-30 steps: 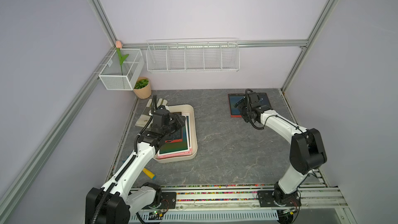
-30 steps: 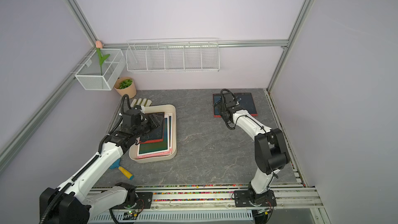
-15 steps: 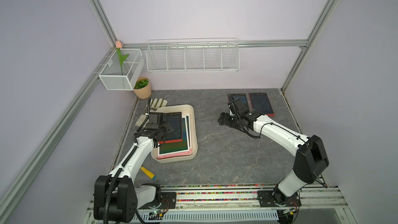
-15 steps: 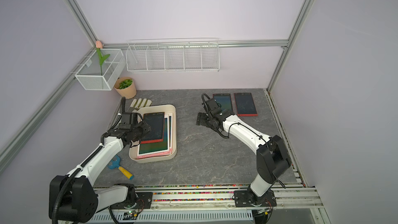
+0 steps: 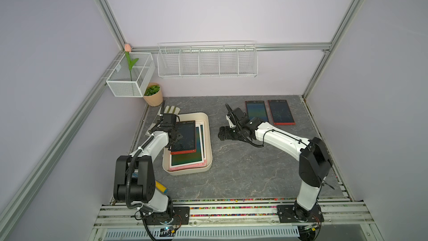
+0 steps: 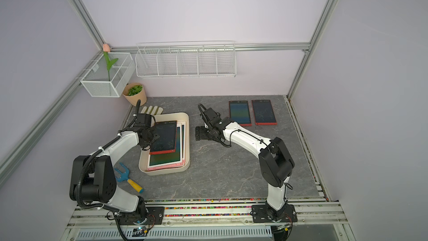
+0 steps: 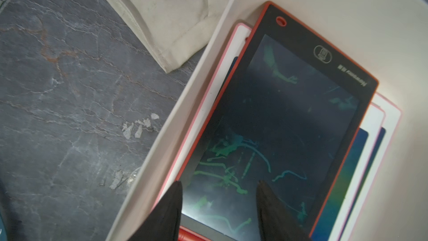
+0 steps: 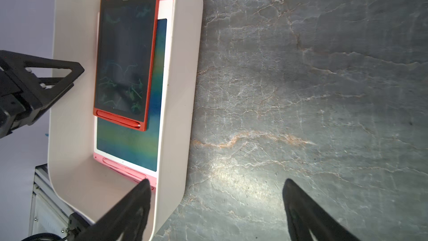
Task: Take out the writing tablet from the storage box
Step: Pick up the writing tablet from the storage box.
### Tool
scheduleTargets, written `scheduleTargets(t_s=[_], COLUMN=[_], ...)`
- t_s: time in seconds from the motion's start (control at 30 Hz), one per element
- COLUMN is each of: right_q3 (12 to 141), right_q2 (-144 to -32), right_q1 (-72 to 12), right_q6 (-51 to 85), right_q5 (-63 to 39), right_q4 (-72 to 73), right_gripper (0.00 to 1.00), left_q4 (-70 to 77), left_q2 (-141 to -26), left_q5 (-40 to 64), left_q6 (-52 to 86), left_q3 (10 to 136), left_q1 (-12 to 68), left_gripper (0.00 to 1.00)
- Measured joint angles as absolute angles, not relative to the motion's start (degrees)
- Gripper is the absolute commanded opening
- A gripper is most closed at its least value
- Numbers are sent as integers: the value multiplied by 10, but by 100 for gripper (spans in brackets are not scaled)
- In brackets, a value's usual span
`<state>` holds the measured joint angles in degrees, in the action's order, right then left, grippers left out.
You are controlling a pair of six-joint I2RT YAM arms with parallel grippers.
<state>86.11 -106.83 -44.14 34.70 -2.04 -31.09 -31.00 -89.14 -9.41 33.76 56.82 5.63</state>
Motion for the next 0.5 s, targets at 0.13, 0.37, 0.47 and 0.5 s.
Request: scheduleTargets(t_s=[0.13,0.37,0.47,0.5], right_q3=[866,891,891,891], right_q2=[-1082,-1105,-1112,-1114], right_q1=[-451,-453,-453,-453], right_q6=[343,343,347,347], right_q5=[-25,-44,-56,-59], right_q4=[-311,-297,-288,-284], right_gripper=[89,89,89,89], left_q4=[-315,-302,-296,-293], left_q2=[-898,-929,-951,-956], left_q5=[-103,-103,-100,-100], left_q6=[328,315,311,311], left_q3=[569,577,577,577], left_q1=[56,56,56,56], left_gripper=[53,52,52,52])
